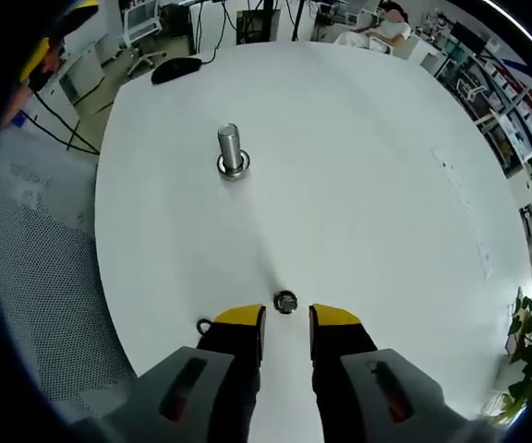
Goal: Place the washer onto the threaded stud by aligning its center hole with the stud, sliding it down to the base, and recovering from edge contact or off-axis alignment until the washer reaches the visible bottom stop.
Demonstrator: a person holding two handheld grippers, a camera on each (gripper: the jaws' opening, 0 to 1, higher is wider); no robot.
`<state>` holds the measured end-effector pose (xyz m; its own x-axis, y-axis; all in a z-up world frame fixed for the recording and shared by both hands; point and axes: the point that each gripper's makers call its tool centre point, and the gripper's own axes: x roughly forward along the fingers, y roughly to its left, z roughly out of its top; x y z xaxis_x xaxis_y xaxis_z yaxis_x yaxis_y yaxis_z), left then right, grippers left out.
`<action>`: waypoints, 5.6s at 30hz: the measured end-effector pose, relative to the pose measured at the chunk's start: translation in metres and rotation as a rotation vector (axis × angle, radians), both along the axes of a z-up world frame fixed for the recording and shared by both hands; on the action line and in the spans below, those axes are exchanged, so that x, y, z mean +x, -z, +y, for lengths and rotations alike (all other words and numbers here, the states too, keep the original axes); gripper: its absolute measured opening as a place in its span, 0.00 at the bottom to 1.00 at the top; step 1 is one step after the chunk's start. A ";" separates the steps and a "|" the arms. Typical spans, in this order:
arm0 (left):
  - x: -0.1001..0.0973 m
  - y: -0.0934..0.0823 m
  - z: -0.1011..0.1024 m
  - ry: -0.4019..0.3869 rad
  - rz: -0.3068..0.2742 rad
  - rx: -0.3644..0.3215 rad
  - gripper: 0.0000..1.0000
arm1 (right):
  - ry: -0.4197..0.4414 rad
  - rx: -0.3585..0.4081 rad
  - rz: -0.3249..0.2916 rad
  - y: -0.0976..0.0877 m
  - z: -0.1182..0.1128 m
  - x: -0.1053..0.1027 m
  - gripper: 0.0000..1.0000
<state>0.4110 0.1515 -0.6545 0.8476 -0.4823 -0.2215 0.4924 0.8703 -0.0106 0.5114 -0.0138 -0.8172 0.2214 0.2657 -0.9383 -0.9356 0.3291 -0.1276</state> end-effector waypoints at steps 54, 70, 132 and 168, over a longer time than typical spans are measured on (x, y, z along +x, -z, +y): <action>0.002 0.001 0.004 -0.018 0.004 0.002 0.23 | -0.004 -0.013 0.148 0.054 -0.007 -0.076 0.23; 0.001 0.002 0.003 -0.013 0.007 0.004 0.23 | -0.024 -0.024 0.156 0.059 -0.006 -0.077 0.21; 0.002 0.002 0.007 -0.029 0.001 0.006 0.22 | 0.005 -0.044 0.087 0.050 -0.008 -0.075 0.14; 0.002 -0.001 0.007 -0.030 -0.008 0.002 0.22 | 0.022 -0.015 0.010 -0.001 -0.013 -0.043 0.14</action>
<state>0.4133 0.1588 -0.6539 0.8634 -0.4562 -0.2153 0.4662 0.8846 -0.0046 0.4687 -0.0273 -0.8161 0.2179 0.2471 -0.9442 -0.9294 0.3477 -0.1235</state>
